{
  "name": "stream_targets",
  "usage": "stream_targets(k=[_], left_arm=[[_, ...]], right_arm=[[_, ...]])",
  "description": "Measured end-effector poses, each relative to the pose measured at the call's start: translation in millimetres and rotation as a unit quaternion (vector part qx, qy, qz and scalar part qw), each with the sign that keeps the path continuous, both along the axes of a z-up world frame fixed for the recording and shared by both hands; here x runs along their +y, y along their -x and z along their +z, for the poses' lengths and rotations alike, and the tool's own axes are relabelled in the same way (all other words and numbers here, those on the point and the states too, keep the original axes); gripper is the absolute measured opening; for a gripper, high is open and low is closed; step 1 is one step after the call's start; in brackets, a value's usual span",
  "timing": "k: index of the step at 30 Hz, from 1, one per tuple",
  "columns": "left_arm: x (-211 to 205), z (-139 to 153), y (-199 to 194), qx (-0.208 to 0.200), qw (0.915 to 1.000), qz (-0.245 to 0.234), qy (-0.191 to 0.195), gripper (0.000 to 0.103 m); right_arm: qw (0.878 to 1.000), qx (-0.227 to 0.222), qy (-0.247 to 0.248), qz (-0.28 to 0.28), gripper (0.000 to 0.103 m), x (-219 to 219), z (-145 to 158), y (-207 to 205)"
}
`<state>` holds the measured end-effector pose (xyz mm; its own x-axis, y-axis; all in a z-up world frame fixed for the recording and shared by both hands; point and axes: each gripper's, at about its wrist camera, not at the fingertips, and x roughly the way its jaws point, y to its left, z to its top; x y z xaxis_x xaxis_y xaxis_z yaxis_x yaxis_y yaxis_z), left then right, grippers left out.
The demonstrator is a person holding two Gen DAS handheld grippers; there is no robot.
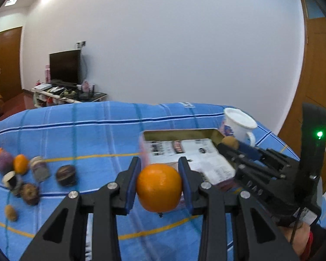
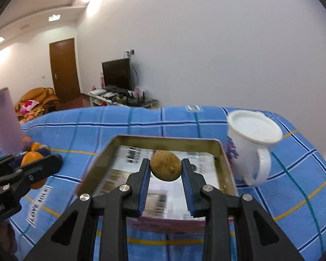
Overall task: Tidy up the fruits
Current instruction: 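Carry both fruits to the pink tin and open both tools to drop them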
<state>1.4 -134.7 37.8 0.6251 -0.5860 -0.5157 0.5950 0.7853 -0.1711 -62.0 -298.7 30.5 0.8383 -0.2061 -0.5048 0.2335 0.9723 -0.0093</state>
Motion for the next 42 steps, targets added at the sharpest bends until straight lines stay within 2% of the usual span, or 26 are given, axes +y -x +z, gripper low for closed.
stream_targets(k=[5, 8, 11, 16, 25, 26, 28, 29, 31, 33, 36, 39, 42], left_arm=[[-40.5, -4.2, -3.3, -0.006, 0.9997, -0.018, -0.013, 0.037], [-53.4, -12.3, -11.4, 0.007, 0.9997, -0.015, -0.019, 0.037], [-58.6, -20.2, -18.9, 0.021, 0.9995, -0.008, -0.025, 0.037], [-65.5, -32.1, -22.5, 0.019, 0.9990, 0.001, -0.041, 0.038], [-59.3, -38.0, -28.8, 0.021, 0.9982, 0.026, -0.050, 0.040], [-58.6, -38.0, -28.6, 0.019, 0.9982, 0.028, -0.050, 0.041], [-55.3, -37.1, -27.7, 0.016, 0.9985, 0.032, -0.042, 0.053], [-53.3, -36.0, -26.3, 0.014, 0.9988, 0.030, -0.035, 0.056], [-48.9, -33.3, -22.5, 0.005, 0.9986, 0.044, -0.030, 0.078], [-46.2, -28.9, -14.5, -0.018, 0.9982, 0.052, -0.024, 0.087], [-42.7, -20.7, -2.9, -0.056, 0.9969, 0.051, -0.022, 0.092], [-37.5, -16.6, 2.9, -0.089, 0.9931, 0.070, -0.027, 0.094], [-26.3, -14.4, -3.2, -0.083, 0.9926, 0.086, -0.019, 0.094]], right_arm=[[1.000, 0.029, 0.005, -0.003, 0.031, -8.7, -9.2, -6.7], [0.999, 0.042, 0.008, 0.002, 0.031, -13.9, -15.4, -7.8], [0.998, 0.059, 0.012, 0.003, 0.031, -13.7, -21.7, -12.7], [0.996, 0.084, 0.018, 0.012, 0.031, -7.4, -32.5, -22.3], [0.995, 0.096, -0.002, 0.020, 0.031, -12.7, -35.3, -28.1], [0.995, 0.096, -0.004, 0.020, 0.031, -13.0, -35.7, -28.4], [0.995, 0.097, -0.010, 0.019, 0.036, -14.1, -36.4, -29.4], [0.995, 0.097, -0.013, 0.017, 0.043, -15.1, -36.3, -29.6], [0.995, 0.100, -0.015, 0.010, 0.066, -16.9, -36.7, -31.0], [0.995, 0.101, -0.017, 0.009, 0.068, -16.9, -37.1, -31.4], [0.995, 0.095, -0.014, 0.017, 0.069, -13.5, -34.9, -29.8], [0.996, 0.092, -0.008, 0.018, 0.070, -11.3, -33.1, -28.7], [0.996, 0.083, -0.013, 0.011, 0.070, -14.6, -30.4, -26.5]])
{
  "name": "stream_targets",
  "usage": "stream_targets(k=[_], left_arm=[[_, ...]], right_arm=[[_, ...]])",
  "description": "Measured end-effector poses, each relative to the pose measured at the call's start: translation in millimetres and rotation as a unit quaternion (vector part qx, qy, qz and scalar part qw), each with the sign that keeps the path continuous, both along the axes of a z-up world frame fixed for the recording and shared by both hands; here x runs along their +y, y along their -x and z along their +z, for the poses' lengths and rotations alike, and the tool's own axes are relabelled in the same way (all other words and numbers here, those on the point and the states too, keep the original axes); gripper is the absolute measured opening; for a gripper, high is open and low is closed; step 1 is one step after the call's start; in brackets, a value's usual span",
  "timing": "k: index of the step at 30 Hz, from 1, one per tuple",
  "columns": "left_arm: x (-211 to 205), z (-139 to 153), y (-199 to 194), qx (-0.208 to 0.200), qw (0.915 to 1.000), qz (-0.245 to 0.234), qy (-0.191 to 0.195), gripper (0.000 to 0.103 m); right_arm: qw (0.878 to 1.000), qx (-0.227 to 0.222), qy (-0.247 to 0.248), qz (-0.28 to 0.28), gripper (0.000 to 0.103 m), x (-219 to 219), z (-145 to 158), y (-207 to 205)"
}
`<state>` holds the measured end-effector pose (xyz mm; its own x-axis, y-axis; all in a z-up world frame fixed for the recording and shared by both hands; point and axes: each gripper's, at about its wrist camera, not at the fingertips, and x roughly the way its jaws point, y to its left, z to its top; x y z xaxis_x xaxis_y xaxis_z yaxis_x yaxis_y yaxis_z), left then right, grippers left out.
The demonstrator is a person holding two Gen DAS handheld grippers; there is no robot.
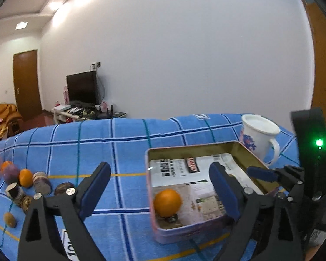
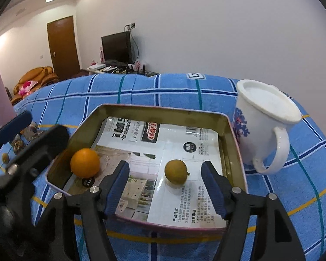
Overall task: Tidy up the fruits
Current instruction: 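Carry both fruits to the pink tin and open both tools to drop them, then move both open tools back toward the fruit cluster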
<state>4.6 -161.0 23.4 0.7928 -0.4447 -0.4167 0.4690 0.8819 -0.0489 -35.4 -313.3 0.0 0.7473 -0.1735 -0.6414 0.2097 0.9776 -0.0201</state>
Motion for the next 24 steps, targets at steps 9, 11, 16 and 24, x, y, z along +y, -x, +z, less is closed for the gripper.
stream_targets(k=[9, 11, 16, 24], left_arm=[[38.5, 4.1, -3.9, -0.034, 0.9942, 0.102, 0.007, 0.094], [42.6, 4.3, -0.3, -0.047, 0.9914, 0.122, 0.005, 0.094], [45.0, 7.2, 22.5, -0.115, 0.9832, 0.140, -0.020, 0.098], [56.3, 9.9, 26.8, -0.110, 0.9830, 0.146, -0.016, 0.103]], right_arm=[[0.995, -0.084, 0.027, -0.038, 0.070, -2.2, 18.2, 17.4], [0.992, -0.109, 0.035, -0.048, 0.070, -1.9, 23.2, 23.0], [0.976, -0.197, 0.058, -0.075, 0.070, 2.4, 36.8, 44.4], [0.958, -0.253, 0.083, -0.110, 0.070, 15.4, 46.7, 70.6]])
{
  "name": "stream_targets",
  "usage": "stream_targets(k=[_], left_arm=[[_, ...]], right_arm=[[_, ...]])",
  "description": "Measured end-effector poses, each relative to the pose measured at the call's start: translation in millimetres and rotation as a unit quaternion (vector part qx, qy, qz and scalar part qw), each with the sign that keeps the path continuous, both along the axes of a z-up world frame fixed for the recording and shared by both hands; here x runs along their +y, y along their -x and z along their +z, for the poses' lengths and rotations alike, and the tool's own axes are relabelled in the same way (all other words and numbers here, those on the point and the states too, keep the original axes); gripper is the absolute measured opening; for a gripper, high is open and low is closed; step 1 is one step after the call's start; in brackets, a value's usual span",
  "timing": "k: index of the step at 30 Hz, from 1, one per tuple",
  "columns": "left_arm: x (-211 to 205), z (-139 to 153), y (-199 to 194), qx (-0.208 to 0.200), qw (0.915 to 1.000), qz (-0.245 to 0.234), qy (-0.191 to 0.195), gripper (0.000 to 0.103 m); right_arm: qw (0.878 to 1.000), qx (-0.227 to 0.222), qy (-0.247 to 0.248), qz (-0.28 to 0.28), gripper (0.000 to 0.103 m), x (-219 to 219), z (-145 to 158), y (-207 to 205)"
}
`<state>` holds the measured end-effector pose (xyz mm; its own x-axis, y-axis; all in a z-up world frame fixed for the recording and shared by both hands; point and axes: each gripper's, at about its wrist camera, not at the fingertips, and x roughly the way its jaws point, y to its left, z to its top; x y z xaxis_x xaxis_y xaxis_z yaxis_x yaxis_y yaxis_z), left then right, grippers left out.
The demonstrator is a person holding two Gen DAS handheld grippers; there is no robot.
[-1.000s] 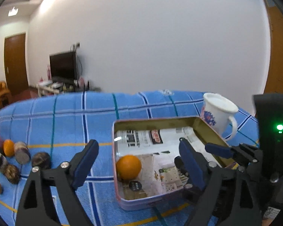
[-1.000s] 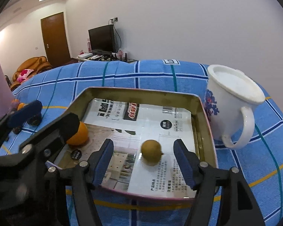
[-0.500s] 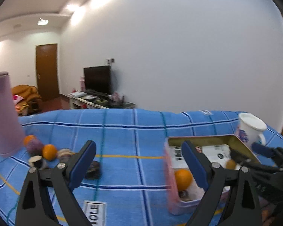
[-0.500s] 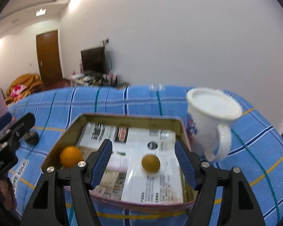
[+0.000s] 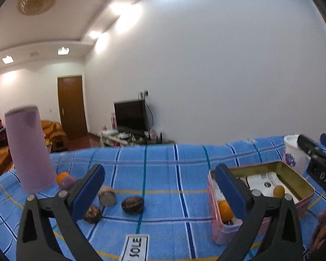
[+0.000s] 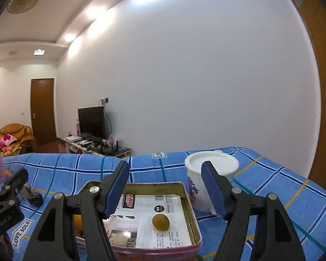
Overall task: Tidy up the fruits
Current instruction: 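Move both open tools back toward the fruit cluster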
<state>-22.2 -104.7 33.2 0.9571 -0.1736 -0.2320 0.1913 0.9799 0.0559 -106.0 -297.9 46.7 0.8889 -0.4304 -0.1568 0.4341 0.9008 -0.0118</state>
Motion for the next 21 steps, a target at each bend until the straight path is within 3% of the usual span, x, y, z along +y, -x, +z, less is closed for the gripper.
stream_targets(k=[3, 5, 7, 15, 21], left_arm=[[0.2, -4.5, -5.3, 0.032, 0.9995, -0.003, 0.000, 0.103], [2.6, -4.8, -1.5, 0.030, 0.9995, 0.002, 0.006, 0.103], [6.0, -5.4, 0.7, 0.034, 0.9993, 0.009, 0.012, 0.103], [12.9, -9.4, -1.7, 0.056, 0.9981, 0.008, 0.023, 0.103], [25.0, -13.3, -12.5, 0.091, 0.9949, 0.031, 0.030, 0.103]], right_arm=[[1.000, 0.001, 0.014, -0.013, 0.070, 9.4, 1.3, 3.5], [1.000, 0.003, 0.025, -0.016, 0.072, 15.4, 2.1, 4.0], [0.999, 0.016, 0.027, -0.010, 0.087, 18.3, 1.1, 1.8], [0.999, 0.046, -0.020, -0.009, 0.087, 5.5, -2.7, -0.9], [0.998, 0.053, -0.015, -0.002, 0.087, 8.5, -5.5, -3.6]])
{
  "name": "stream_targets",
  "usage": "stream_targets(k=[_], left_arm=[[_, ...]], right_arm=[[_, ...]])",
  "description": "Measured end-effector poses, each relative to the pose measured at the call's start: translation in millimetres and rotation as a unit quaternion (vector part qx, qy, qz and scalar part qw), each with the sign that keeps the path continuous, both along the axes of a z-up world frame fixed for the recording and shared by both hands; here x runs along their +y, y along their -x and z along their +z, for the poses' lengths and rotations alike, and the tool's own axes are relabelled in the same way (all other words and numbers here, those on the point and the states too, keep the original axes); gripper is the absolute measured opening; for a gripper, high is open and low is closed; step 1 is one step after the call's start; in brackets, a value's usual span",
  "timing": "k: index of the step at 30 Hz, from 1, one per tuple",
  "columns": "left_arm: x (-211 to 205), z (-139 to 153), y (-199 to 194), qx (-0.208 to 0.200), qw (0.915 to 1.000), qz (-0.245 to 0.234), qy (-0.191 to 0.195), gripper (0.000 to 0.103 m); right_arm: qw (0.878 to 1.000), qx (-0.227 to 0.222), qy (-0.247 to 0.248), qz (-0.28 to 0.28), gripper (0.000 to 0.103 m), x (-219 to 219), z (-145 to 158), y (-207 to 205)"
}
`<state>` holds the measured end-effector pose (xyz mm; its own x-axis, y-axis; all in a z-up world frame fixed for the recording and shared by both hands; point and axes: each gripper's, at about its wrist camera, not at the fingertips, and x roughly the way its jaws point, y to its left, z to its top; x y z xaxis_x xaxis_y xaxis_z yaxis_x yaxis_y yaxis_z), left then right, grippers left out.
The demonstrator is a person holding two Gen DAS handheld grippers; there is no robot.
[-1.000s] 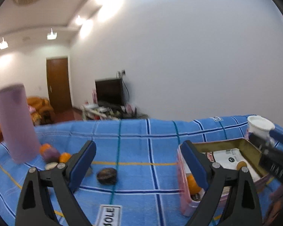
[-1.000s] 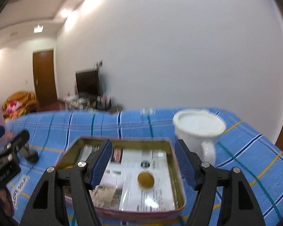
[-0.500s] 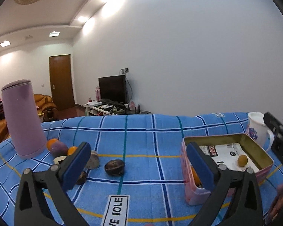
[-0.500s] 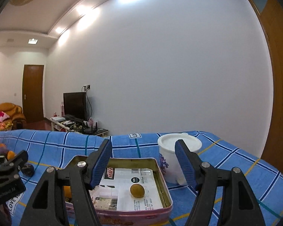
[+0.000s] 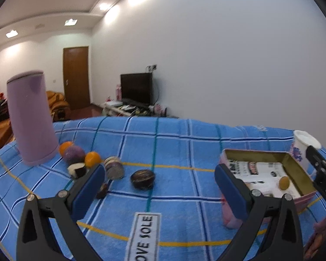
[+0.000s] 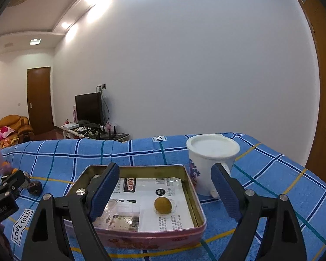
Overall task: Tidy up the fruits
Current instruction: 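Move both open tools back toward the fruit cluster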
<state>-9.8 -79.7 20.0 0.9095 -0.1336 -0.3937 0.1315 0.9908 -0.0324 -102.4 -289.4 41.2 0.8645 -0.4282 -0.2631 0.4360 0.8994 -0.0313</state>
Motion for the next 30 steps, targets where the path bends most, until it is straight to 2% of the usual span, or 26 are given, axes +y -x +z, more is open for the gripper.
stream_targets(k=[5, 9, 11, 15, 18, 21, 25, 30], left_arm=[[13.7, -4.1, -3.9, 0.023, 0.9997, 0.005, 0.003, 0.103], [20.0, -7.7, -9.6, 0.040, 0.9987, -0.007, -0.030, 0.103], [28.6, -8.1, -12.5, 0.042, 0.9985, -0.008, -0.035, 0.103], [51.6, -6.6, -19.7, 0.045, 0.9984, -0.004, -0.033, 0.103], [67.4, -7.9, -27.4, 0.052, 0.9975, 0.006, -0.047, 0.103], [84.1, -10.8, -38.0, 0.075, 0.9955, 0.016, -0.056, 0.103], [104.5, -18.0, -49.3, 0.104, 0.9932, 0.015, -0.049, 0.103], [126.7, -32.4, -64.3, 0.159, 0.9868, 0.023, -0.018, 0.103]], right_arm=[[1.000, 0.001, -0.002, 0.010, 0.087, 6.1, -1.3, -0.8], [1.000, 0.007, -0.004, 0.019, 0.087, 12.1, -1.1, -4.0], [0.999, 0.010, -0.008, 0.033, 0.087, 19.8, -1.5, -5.8], [0.997, 0.030, -0.012, 0.065, 0.087, 39.1, -4.9, -14.2], [0.995, 0.046, -0.024, 0.089, 0.087, 52.6, -8.1, -22.5], [0.992, 0.064, -0.033, 0.108, 0.087, 66.8, -11.5, -32.9], [0.986, 0.084, -0.031, 0.140, 0.087, 93.8, -16.2, -45.1], [0.978, 0.115, -0.028, 0.174, 0.087, 123.1, -22.7, -63.0]])
